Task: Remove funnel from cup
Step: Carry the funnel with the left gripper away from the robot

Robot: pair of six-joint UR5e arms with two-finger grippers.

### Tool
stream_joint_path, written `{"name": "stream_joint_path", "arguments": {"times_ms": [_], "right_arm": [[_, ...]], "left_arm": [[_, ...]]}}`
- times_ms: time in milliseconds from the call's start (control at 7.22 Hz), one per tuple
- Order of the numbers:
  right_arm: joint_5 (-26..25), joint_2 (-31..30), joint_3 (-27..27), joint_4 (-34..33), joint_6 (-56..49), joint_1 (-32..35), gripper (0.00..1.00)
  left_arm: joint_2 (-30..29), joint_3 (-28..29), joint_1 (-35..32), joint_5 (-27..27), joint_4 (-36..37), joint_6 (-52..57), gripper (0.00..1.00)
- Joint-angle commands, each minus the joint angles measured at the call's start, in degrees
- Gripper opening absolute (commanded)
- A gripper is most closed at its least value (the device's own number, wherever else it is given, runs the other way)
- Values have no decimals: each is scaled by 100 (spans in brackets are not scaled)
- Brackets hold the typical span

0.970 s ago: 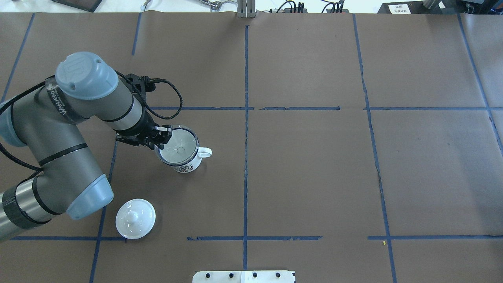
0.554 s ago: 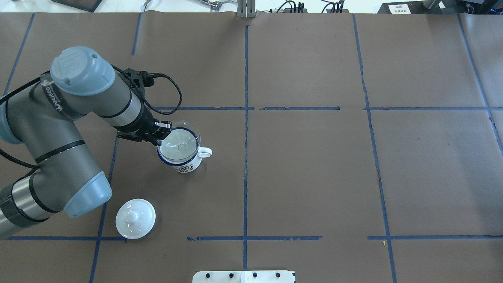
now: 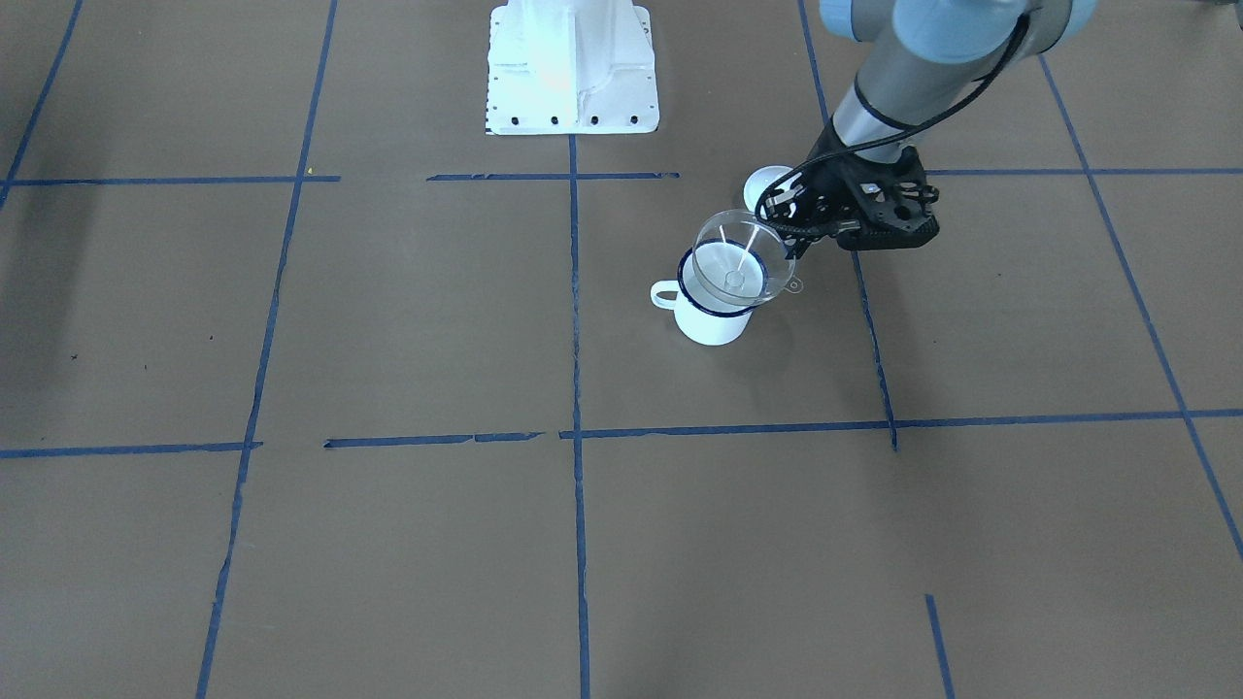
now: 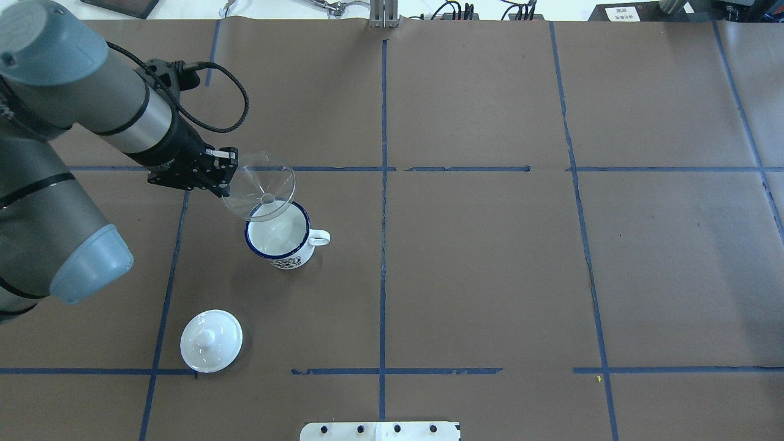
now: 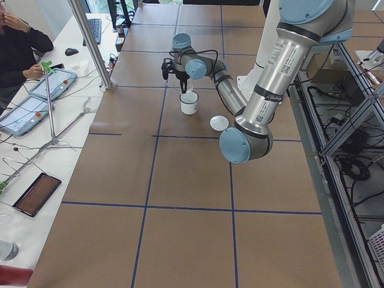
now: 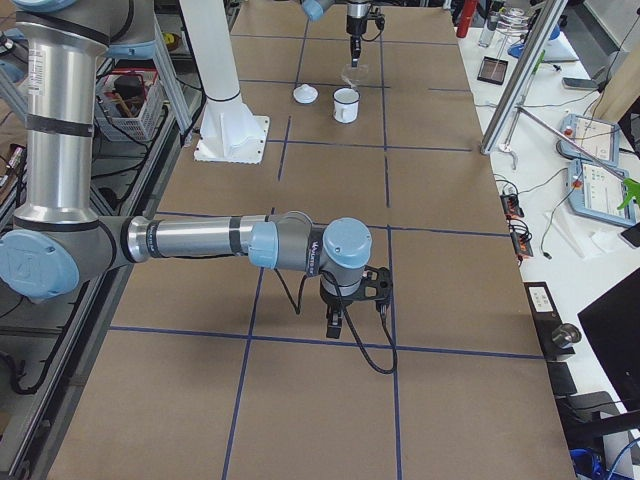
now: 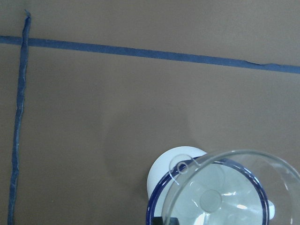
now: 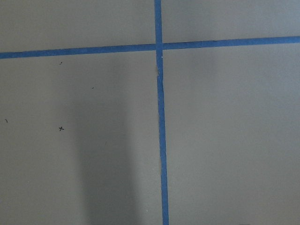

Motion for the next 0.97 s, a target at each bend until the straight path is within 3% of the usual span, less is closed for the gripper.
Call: {"name": "stream_joint_path", "arguments": {"times_ms": [0, 139, 277, 554, 693, 831], "right_arm": [[0, 44, -2, 0, 0, 4, 100], [9, 70, -2, -9, 0, 4, 100], [9, 70, -2, 0, 0, 4, 100], [9, 70, -2, 0, 0, 4, 100], [9, 70, 6, 0, 0, 4, 100], [9, 70, -2, 0, 0, 4, 100]], "left_arm": [[-38, -123, -251, -263, 14, 30, 0], [-151, -71, -259, 216, -204, 5, 0], [-204, 173, -251, 830, -929, -13, 0], [-205, 1277, -225, 1928, -3052, -31, 0], [-205, 1666, -190, 2352, -3724, -327, 0], [-257, 1974, 11, 3131, -4192, -504, 0]]}}
